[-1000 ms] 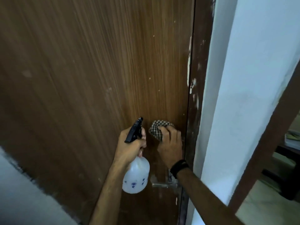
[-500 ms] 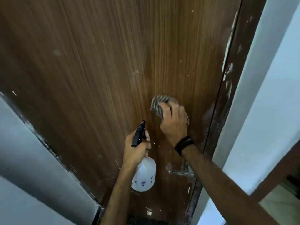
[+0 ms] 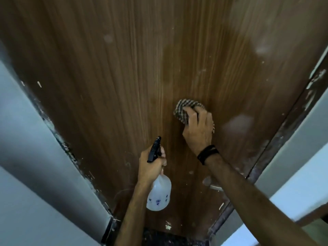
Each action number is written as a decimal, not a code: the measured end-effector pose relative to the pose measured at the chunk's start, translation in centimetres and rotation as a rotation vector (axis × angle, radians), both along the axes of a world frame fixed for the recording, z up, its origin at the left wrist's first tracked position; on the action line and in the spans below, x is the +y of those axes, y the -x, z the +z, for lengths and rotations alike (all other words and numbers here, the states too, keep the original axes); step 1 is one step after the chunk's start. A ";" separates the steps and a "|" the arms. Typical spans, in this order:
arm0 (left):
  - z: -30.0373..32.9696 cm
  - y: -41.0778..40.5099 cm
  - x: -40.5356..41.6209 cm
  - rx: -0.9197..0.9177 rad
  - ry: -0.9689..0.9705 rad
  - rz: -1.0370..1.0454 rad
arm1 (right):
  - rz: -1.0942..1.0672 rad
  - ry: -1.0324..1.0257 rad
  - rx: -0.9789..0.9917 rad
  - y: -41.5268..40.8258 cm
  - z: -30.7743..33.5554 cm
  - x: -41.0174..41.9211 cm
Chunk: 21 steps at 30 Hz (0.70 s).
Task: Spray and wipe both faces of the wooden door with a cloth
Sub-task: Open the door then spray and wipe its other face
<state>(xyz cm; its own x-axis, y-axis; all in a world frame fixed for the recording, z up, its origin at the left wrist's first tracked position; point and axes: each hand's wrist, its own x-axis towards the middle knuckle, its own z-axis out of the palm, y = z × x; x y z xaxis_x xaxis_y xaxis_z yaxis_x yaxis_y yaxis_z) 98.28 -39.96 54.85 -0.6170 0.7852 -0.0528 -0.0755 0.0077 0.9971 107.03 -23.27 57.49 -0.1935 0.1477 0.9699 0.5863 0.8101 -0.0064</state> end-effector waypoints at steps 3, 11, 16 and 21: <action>-1.4 1.9 -0.9 -0.037 0.003 0.014 | 0.009 -0.030 -0.317 0.8 -7.0 -0.5; -5.5 8.3 -4.6 -0.049 0.009 0.081 | 0.019 0.094 -0.410 5.5 -11.4 -3.4; -8.7 11.6 -6.3 -0.081 0.073 0.135 | 0.058 0.033 -0.276 12.5 -6.8 -5.1; -11.7 12.9 -7.6 -0.151 0.122 0.134 | 0.109 -0.110 -0.676 12.7 -13.6 -4.9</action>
<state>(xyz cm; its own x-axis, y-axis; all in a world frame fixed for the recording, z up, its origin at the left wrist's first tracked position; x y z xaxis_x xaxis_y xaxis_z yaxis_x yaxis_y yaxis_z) 85.34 -47.51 43.16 -0.6930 0.6791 -0.2420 -0.2325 0.1072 0.9667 94.33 -28.19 43.92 -0.7688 0.0010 0.6395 0.3479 0.8397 0.4169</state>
